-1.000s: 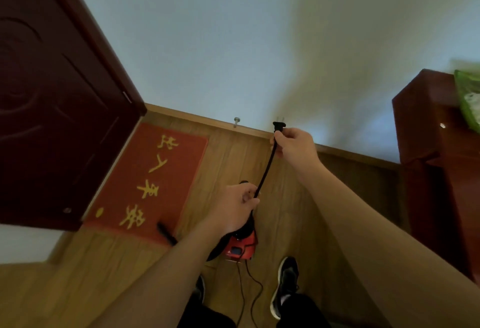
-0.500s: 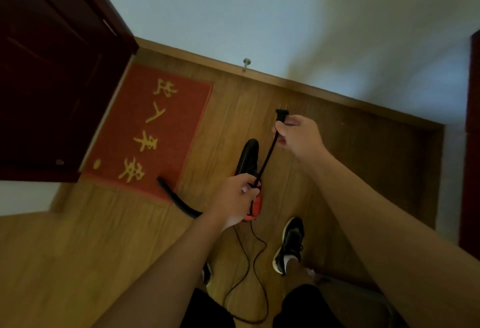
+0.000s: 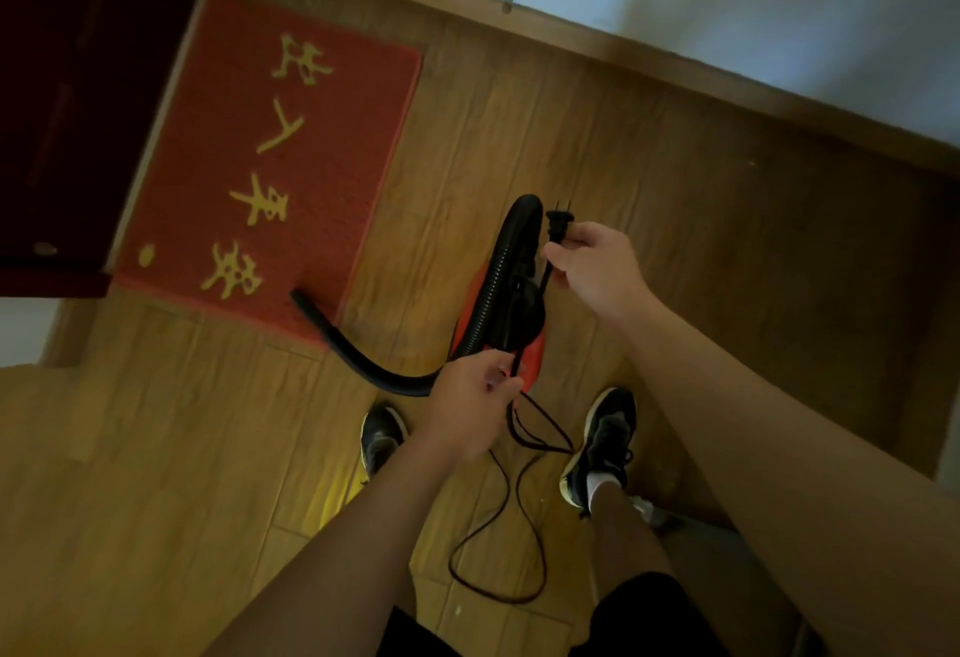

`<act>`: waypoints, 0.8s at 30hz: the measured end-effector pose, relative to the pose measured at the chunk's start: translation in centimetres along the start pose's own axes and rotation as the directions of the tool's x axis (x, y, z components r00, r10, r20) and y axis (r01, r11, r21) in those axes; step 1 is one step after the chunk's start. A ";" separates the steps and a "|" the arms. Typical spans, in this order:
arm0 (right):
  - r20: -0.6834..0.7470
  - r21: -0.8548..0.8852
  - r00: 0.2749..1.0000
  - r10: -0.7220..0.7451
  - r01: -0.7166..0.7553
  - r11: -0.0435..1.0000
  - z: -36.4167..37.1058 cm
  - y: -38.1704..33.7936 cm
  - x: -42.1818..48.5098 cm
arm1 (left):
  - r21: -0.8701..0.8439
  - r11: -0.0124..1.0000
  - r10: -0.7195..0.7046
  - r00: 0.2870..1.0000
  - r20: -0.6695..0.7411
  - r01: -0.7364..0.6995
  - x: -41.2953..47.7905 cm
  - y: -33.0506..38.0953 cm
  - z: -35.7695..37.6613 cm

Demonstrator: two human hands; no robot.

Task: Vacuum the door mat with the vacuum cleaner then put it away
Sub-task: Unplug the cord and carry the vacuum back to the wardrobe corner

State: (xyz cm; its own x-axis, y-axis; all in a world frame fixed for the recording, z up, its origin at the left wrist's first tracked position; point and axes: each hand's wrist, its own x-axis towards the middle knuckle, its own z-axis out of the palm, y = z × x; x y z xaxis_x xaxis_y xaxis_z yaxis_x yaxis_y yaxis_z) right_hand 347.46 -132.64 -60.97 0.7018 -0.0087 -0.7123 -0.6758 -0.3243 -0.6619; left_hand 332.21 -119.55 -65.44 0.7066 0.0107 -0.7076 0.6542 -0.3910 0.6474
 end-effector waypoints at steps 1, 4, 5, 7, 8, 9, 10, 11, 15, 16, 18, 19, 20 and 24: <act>0.000 0.001 1.000 0.004 -0.004 1.000 0.3 0.8 0.8 | 0.005 1.000 -0.001 1.000 -0.005 0.001 0.5 -0.6 0.3; 0.006 0.016 1.000 0.022 -0.022 1.000 1.1 3.3 3.0 | -0.003 1.000 0.011 1.000 -0.021 -0.011 1.9 -2.4 1.4; 0.012 0.017 1.000 0.024 -0.024 1.000 1.4 4.1 3.8 | -0.007 1.000 0.021 0.999 -0.026 -0.021 2.4 -2.9 1.7; 0.021 0.021 0.999 0.030 -0.030 0.999 2.0 5.8 5.3 | -0.004 1.000 0.029 0.999 -0.036 -0.030 3.2 -3.9 2.5; 0.023 0.028 0.999 0.035 -0.036 0.999 2.3 6.5 6.1 | -0.005 1.000 0.028 0.999 -0.043 -0.028 3.7 -4.5 2.9; 0.024 0.037 0.999 0.043 -0.044 0.998 2.5 7.2 6.8 | -0.009 1.000 0.027 0.998 -0.054 -0.028 4.2 -5.1 3.4; 0.027 0.041 0.998 0.048 -0.049 0.998 2.7 7.9 7.5 | -0.010 1.000 0.026 0.998 -0.065 -0.027 4.7 -5.6 3.9; 0.031 0.040 0.998 0.052 -0.053 0.998 2.9 8.5 8.1 | -0.010 1.000 0.023 0.997 -0.076 -0.024 5.2 -6.1 4.4; 0.031 0.050 0.997 0.066 -0.067 0.996 3.7 11.2 10.8 | -0.021 0.999 0.029 0.992 -0.122 -0.032 7.3 -8.0 6.2; 0.028 0.054 0.997 0.068 -0.069 0.996 4.0 11.8 11.4 | -0.018 0.999 0.027 0.991 -0.134 -0.030 7.8 -8.5 6.6; 0.017 0.065 0.997 0.078 -0.079 0.995 4.3 13.0 12.6 | -0.010 1.000 0.025 0.988 -0.151 -0.027 9.0 -9.5 7.4; 0.014 0.069 0.997 0.079 -0.080 0.994 4.5 13.6 13.1 | -0.008 1.000 0.022 0.987 -0.159 -0.024 9.6 -10.1 7.8; 0.013 0.072 0.997 0.080 -0.081 0.994 4.7 14.2 13.6 | -0.011 1.000 0.012 0.986 -0.167 -0.014 10.1 -10.6 8.2; 0.021 0.077 0.997 0.077 -0.079 0.994 5.0 16.2 15.6 | -0.023 1.000 -0.020 0.978 -0.206 0.015 12.1 -12.7 9.8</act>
State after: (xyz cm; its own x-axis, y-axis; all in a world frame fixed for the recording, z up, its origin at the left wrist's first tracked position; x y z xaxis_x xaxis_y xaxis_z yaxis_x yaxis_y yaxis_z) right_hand 346.33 -133.24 -83.94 0.6424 -0.0135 -0.7662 -0.7444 -0.2487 -0.6197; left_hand 329.80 -123.44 -85.00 0.7338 0.2078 -0.6469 0.6712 -0.3692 0.6428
